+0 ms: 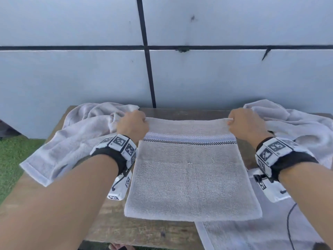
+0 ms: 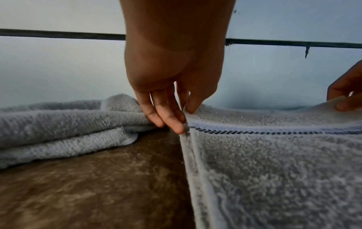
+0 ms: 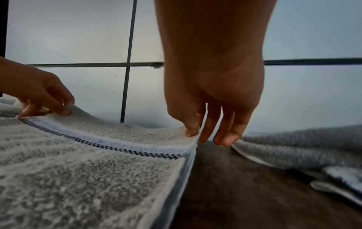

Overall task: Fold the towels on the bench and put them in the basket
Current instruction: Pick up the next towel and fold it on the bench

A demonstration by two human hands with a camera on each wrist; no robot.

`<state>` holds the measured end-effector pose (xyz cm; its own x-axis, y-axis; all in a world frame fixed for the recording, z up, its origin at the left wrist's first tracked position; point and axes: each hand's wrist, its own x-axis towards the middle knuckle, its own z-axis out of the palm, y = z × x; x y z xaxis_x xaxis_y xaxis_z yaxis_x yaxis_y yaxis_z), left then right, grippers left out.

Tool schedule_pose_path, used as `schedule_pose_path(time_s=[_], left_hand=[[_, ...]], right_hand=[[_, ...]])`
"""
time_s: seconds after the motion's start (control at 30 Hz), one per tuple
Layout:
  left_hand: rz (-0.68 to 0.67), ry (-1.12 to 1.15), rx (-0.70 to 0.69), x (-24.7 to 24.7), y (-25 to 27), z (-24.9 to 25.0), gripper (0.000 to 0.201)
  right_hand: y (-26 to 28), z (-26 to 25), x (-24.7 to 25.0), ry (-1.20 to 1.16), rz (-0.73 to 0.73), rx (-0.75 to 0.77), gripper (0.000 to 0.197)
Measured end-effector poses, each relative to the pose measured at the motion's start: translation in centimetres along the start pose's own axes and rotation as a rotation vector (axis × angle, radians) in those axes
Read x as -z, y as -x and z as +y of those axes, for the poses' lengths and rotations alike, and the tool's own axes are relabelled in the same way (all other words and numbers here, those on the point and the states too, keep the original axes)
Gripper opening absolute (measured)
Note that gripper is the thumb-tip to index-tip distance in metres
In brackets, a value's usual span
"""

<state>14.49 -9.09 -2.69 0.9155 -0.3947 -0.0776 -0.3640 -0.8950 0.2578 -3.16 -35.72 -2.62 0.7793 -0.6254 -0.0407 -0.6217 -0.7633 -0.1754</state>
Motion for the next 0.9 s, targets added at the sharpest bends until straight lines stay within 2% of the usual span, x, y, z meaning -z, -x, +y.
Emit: schedule_pose_path(time_s=[0.07, 0.13, 0.2, 0.27, 0.37, 0.43, 0.67, 0.77, 0.9], left_hand=[[0.014, 0.035, -0.058, -0.9, -0.6, -0.1, 0.016], [0.009, 0.063, -0.124, -2.1, -1.3, -0.4, 0.028], [-0.028, 0.045, -0.133, -2.5, -1.4, -0.1, 0.032], [-0.042, 0.006, -0.129, -2.3, -1.3, 0.4, 0.025], [-0.063, -0.024, -0.146, -1.6, -0.6, 0.8, 0.012], [-0.06, 0.0, -0.147, -1.0, 0.0, 0.6, 0.004], [-0.057, 0.033, -0.187, 1.6, 3.9, 0.0, 0.016], [-0.025, 0.144, -0.348, 2.7, 6.9, 1.4, 0.03], [-0.037, 0.395, -0.633, 4.5, 12.1, 4.9, 0.034]], right_hand=[[-0.5, -0.1, -1.2, -0.031, -0.006, 0.048, 0.023], [-0.8, 0.0, -2.1, -0.043, -0.023, 0.081, 0.03], [-1.1, 0.1, -2.5, -0.041, -0.023, 0.088, 0.021], [-1.0, 0.0, -2.4, -0.055, -0.01, 0.075, 0.006], [-0.4, -0.4, -1.8, -0.105, 0.002, 0.067, 0.006], [0.3, -0.4, -1.3, -0.182, 0.016, 0.075, 0.009], [5.5, -1.0, 2.0, -0.549, 0.153, 0.2, 0.016], [8.8, -2.4, 3.9, -0.625, 0.175, 0.287, 0.021], [13.6, -4.6, 6.3, -0.684, 0.209, 0.35, 0.016]])
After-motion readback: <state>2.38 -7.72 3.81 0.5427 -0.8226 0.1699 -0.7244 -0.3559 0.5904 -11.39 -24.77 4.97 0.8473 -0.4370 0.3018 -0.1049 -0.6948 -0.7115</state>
